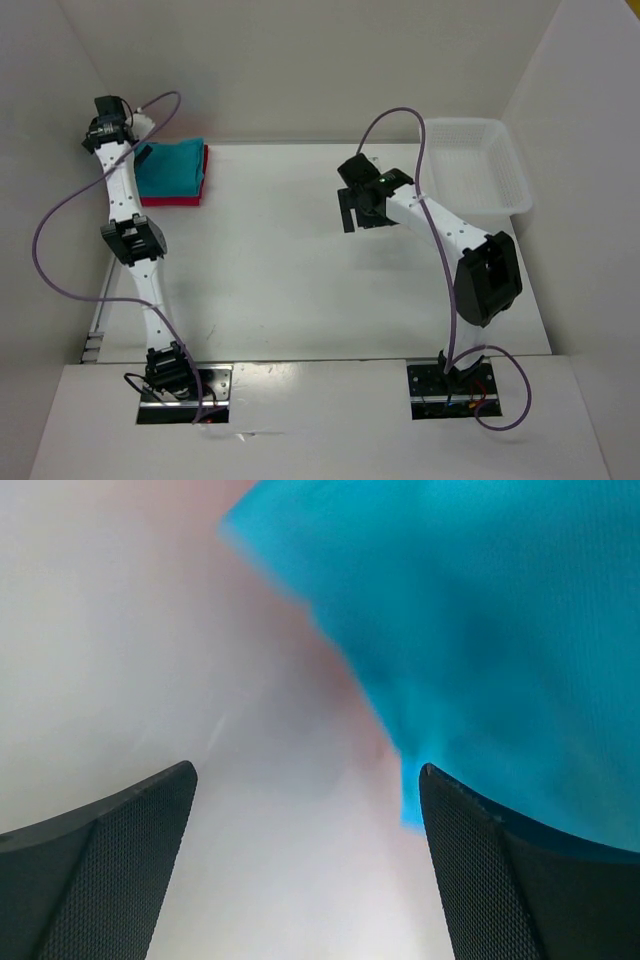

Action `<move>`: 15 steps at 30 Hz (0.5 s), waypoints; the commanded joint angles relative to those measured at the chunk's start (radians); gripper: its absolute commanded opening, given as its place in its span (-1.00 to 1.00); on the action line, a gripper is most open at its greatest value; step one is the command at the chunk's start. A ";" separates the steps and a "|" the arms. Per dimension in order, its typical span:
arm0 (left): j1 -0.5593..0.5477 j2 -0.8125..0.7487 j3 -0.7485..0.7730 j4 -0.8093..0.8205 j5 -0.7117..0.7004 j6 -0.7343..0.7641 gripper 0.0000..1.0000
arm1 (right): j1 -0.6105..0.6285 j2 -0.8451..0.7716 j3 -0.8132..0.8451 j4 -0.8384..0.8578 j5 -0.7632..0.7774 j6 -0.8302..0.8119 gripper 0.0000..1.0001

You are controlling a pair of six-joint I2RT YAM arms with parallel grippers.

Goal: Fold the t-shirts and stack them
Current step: Put the neatly folded tshirt into the corner of the board with the left arm

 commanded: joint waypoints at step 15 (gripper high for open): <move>0.487 -0.811 -0.498 -0.242 0.842 -0.354 0.98 | -0.245 -0.291 -0.084 0.082 -0.047 0.013 1.00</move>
